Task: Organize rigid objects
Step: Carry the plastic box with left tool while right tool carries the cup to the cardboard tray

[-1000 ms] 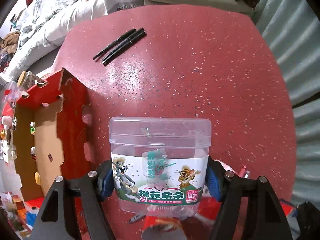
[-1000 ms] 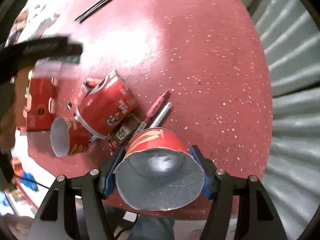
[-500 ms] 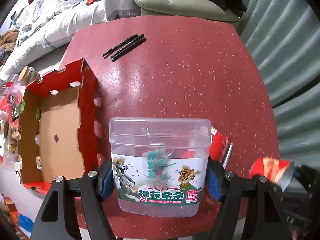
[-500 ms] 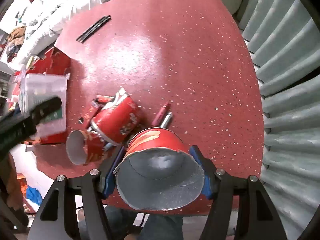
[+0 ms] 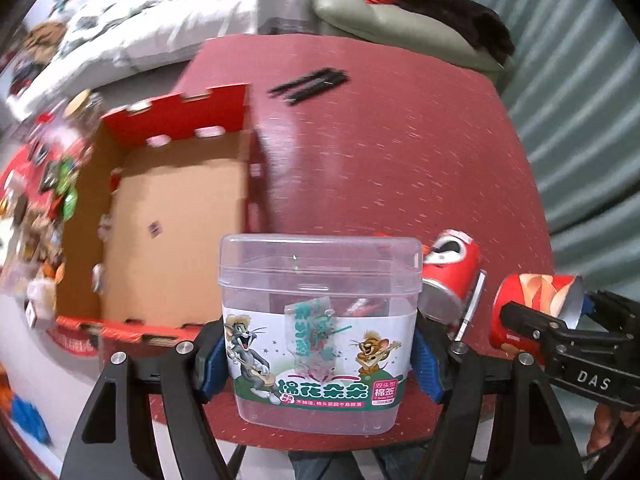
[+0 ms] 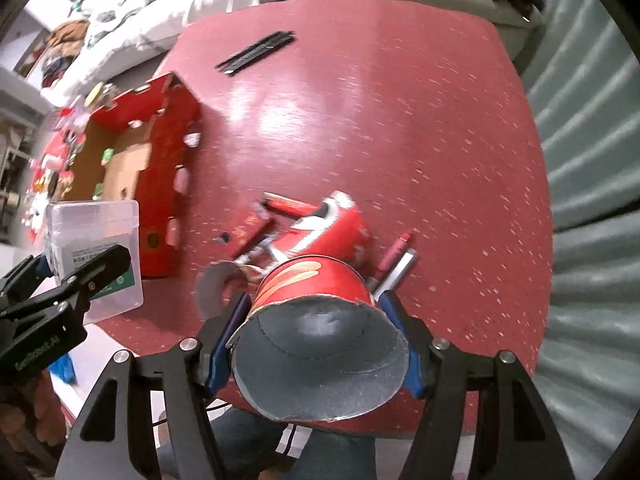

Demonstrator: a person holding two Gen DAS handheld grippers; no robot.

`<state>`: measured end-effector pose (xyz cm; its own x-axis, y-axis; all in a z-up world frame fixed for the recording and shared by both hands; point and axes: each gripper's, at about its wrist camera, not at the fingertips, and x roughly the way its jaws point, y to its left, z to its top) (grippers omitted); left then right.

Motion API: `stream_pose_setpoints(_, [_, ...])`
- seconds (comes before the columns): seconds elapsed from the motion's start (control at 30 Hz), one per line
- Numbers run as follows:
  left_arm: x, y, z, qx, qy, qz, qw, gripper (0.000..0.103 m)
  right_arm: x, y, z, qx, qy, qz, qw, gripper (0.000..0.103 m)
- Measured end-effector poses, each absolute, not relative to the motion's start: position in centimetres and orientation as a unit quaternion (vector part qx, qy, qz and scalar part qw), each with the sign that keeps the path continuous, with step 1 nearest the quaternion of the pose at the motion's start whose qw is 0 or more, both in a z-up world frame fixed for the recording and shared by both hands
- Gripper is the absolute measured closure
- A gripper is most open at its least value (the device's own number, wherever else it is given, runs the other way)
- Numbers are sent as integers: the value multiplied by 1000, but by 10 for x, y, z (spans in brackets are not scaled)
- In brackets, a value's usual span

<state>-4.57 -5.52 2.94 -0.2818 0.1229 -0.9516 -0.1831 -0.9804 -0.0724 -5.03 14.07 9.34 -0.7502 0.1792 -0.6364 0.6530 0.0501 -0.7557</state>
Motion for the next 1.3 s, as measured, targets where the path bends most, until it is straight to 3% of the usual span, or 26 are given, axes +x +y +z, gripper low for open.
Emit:
stream_pose_setpoints(0.37, [-49, -154, 40, -573, -37, 818, -27, 29, 14, 106, 10, 354, 709, -540, 283, 34])
stream_pose_setpoints(0.67, [-87, -213, 35, -559, -63, 823, -73, 29, 68, 60, -60, 395, 689, -498, 347, 34])
stream_pose_setpoints(1.07, [-167, -245, 19, -547, -31, 833, -72, 29, 63, 12, -131, 507, 598, -520, 341, 34])
stream_pose_setpoints(1.3, [-215, -242, -8, -553, -20, 831, -65, 29, 42, -20, -159, 518, 560, -552, 336, 34])
